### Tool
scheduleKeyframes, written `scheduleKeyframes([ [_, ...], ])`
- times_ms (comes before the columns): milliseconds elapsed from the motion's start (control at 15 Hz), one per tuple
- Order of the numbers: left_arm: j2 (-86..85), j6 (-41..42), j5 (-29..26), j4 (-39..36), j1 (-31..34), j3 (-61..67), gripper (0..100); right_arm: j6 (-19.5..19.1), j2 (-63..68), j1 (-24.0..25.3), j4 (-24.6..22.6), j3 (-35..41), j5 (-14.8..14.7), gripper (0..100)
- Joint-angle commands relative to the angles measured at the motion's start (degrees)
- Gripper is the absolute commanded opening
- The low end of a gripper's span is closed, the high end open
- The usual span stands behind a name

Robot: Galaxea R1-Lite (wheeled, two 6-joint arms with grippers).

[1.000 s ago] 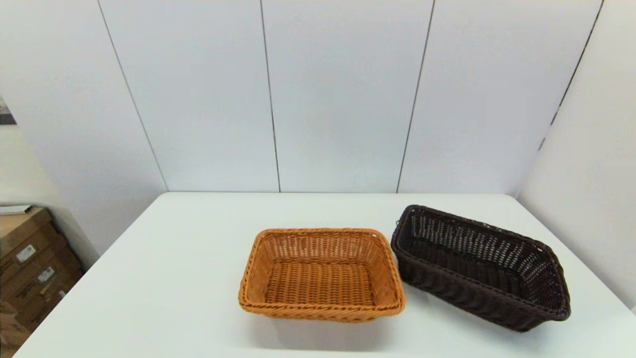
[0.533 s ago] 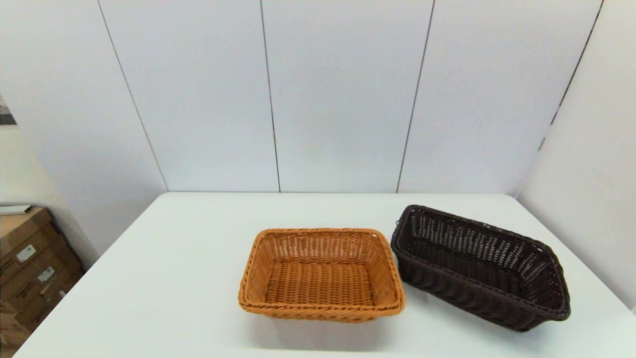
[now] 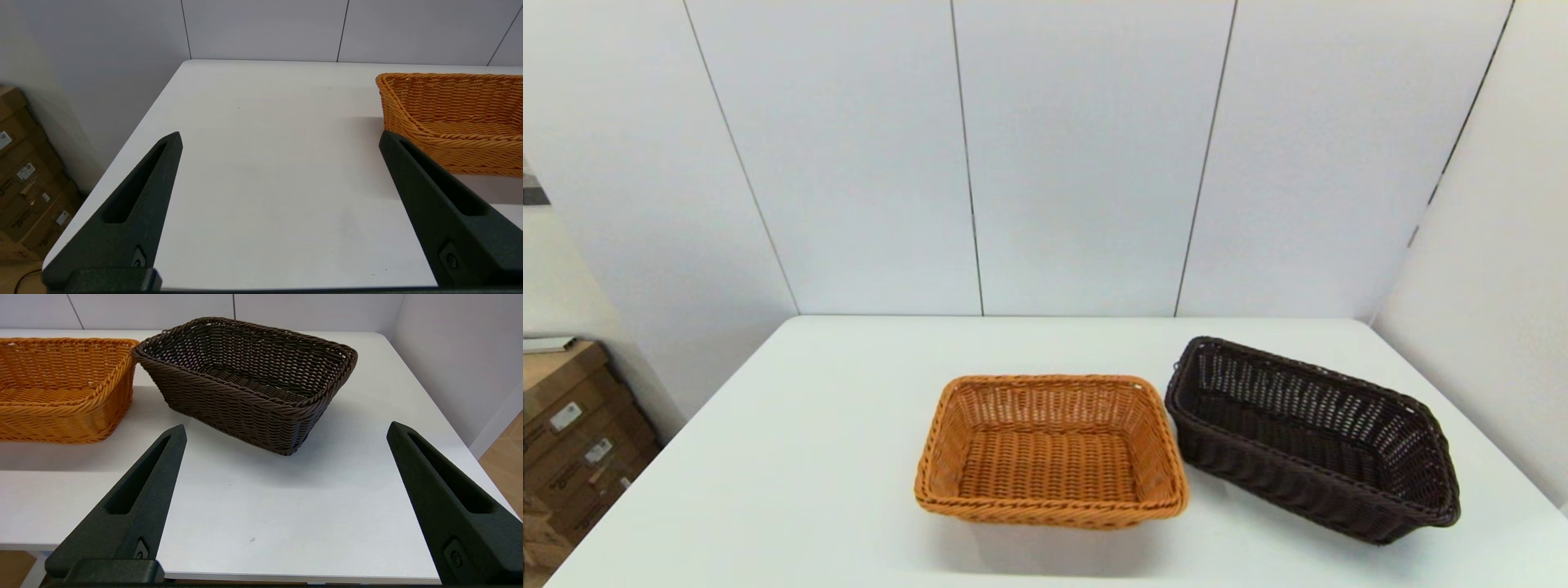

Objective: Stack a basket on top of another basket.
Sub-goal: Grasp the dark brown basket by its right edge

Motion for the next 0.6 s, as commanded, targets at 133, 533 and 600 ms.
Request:
scheduleKeyframes([
  [133, 0.01, -0.06, 0.05, 0.05, 0.01, 0.00, 100, -0.86, -0.01, 0.02, 0.04, -0.01, 0.41, 100],
  [533, 0.01, -0.06, 0.05, -0.04, 0.01, 0.00, 100, 0.64, -0.01, -0.06, -6.47, -3.88, 0.33, 100],
  [600, 0.01, -0.06, 0.05, -0.04, 0.01, 0.00, 100, 0.55, -0.01, -0.06, -5.68, -5.55, 0.85, 100],
])
